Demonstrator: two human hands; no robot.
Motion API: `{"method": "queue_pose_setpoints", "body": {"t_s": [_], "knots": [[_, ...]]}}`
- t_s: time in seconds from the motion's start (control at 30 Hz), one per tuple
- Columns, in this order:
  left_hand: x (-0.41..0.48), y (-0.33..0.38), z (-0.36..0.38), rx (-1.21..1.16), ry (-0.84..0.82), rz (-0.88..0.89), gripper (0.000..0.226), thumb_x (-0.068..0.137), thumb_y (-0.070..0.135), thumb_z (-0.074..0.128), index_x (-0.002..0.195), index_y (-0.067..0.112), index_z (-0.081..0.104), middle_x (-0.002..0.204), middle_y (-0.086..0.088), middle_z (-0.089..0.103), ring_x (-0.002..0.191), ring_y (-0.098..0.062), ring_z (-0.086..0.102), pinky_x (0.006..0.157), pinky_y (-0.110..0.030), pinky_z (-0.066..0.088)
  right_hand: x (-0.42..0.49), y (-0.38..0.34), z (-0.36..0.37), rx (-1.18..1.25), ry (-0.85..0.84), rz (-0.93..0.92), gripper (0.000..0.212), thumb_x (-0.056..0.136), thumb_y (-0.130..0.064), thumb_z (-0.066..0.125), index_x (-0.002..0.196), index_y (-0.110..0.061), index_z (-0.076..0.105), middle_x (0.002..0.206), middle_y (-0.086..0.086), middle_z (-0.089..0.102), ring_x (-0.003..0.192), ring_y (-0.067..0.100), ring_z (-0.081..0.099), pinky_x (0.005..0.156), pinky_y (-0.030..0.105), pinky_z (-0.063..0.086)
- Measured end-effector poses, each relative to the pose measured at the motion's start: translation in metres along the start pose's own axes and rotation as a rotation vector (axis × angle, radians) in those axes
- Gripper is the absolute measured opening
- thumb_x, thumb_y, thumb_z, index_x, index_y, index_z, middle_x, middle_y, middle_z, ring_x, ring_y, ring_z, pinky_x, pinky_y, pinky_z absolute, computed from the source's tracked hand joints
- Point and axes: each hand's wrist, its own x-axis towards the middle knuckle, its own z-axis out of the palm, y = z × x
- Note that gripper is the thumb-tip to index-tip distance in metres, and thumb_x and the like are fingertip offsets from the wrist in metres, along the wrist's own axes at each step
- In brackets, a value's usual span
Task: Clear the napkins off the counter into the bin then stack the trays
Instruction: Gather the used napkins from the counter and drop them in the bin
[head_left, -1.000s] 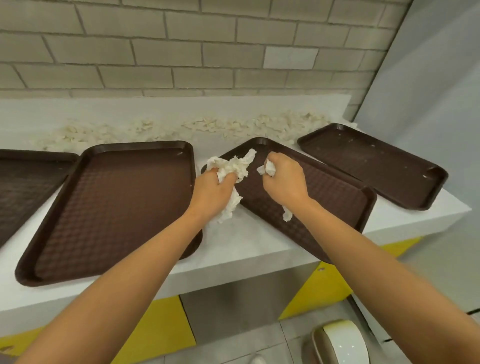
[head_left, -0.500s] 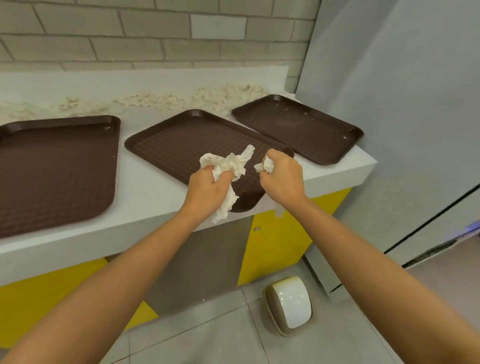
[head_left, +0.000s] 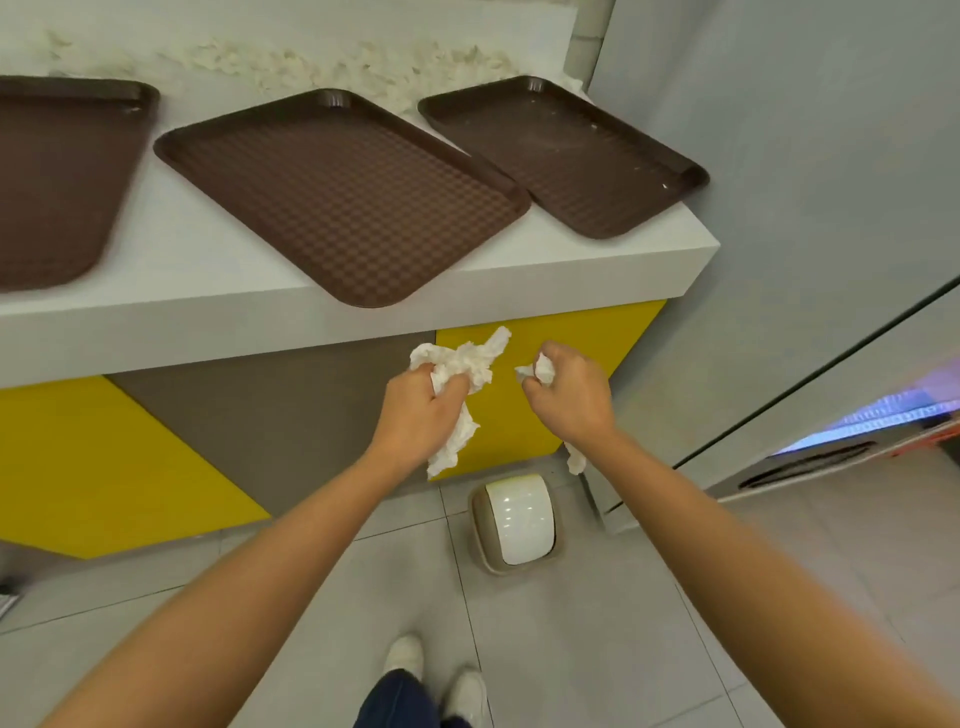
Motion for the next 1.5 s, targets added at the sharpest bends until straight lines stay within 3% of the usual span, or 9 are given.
{"method": "queue_pose_setpoints", "body": {"t_s": [0.13,0.43,0.67,0.83,0.93,1.1,1.2,1.43,1.5], "knots": [[0.004,-0.014,0.024,-0.013,-0.020,-0.065,0.025,0.093,0.021,0.047,0.070,0.014,0.056,0.059,0.004,0.054,0.054,-0.007,0.051,0.043,-0.012,0.034,-0.002,0.026,0.015,0.002,-0.095,0.063,0.018,0.086,-0.020,0.061,0.077,-0.010,0.049,0.074,0.004,0.052,0.067,0.024,0.046,0.055,0.030,0.029],[0.031,-0.062,0.080,0.013,-0.048,-0.238,0.025,0.093,0.020,0.049,0.070,0.010,0.053,0.065,-0.001,0.054,0.060,-0.013,0.051,0.050,-0.022,0.037,0.003,0.091,0.061,-0.018,-0.261,0.197,0.024,0.089,-0.024,0.057,0.076,-0.009,0.044,0.070,0.006,0.048,0.066,0.026,0.046,0.056,0.031,0.030],[0.034,-0.109,0.141,0.043,-0.062,-0.384,0.027,0.093,0.021,0.046,0.087,-0.001,0.061,0.079,-0.011,0.062,0.074,-0.023,0.057,0.059,-0.028,0.041,0.001,0.160,0.106,-0.015,-0.400,0.266,0.025,0.089,-0.029,0.056,0.076,-0.011,0.045,0.074,0.004,0.050,0.069,0.025,0.048,0.060,0.030,0.034],[0.029,-0.148,0.192,0.061,0.014,-0.463,0.022,0.093,0.020,0.047,0.084,0.003,0.058,0.077,-0.007,0.060,0.072,-0.021,0.055,0.053,-0.021,0.037,-0.001,0.213,0.139,0.029,-0.509,0.331,0.017,0.089,-0.027,0.057,0.091,-0.010,0.056,0.087,0.008,0.058,0.079,0.025,0.052,0.070,0.033,0.044],[0.022,-0.168,0.214,0.068,0.033,-0.500,0.018,0.093,0.019,0.047,0.085,0.007,0.057,0.076,-0.003,0.058,0.070,-0.017,0.053,0.053,-0.018,0.036,-0.007,0.236,0.159,0.061,-0.607,0.359,0.024,0.087,-0.022,0.059,0.106,-0.007,0.057,0.093,0.006,0.056,0.085,0.025,0.052,0.070,0.028,0.038],[0.015,-0.216,0.251,0.093,0.028,-0.579,0.026,0.091,0.020,0.047,0.069,0.009,0.053,0.065,-0.001,0.054,0.062,-0.014,0.050,0.051,-0.021,0.033,-0.024,0.274,0.209,0.161,-0.726,0.463,0.034,0.091,-0.014,0.055,0.123,-0.005,0.050,0.124,0.011,0.052,0.098,0.028,0.055,0.072,0.024,0.037],[0.019,-0.249,0.270,0.088,0.033,-0.603,0.023,0.091,0.021,0.047,0.077,0.004,0.056,0.070,-0.003,0.056,0.064,-0.015,0.052,0.052,-0.022,0.036,-0.035,0.298,0.247,0.188,-0.797,0.538,0.028,0.092,-0.015,0.052,0.118,-0.006,0.050,0.108,0.011,0.051,0.088,0.022,0.048,0.072,0.026,0.036],[0.024,-0.313,0.304,0.025,0.078,-0.629,0.023,0.091,0.023,0.050,0.077,0.005,0.055,0.068,0.001,0.053,0.061,-0.009,0.048,0.052,-0.020,0.035,-0.071,0.345,0.334,0.308,-0.707,0.867,0.034,0.091,-0.016,0.051,0.123,-0.005,0.051,0.115,0.011,0.056,0.109,0.029,0.054,0.093,0.037,0.044],[0.023,-0.323,0.311,0.013,0.068,-0.629,0.025,0.091,0.023,0.050,0.072,0.007,0.054,0.068,0.001,0.052,0.061,-0.008,0.048,0.052,-0.019,0.036,-0.081,0.354,0.348,0.393,-0.678,0.993,0.033,0.091,-0.015,0.052,0.123,-0.004,0.052,0.111,0.010,0.056,0.106,0.028,0.054,0.091,0.035,0.045]]}}
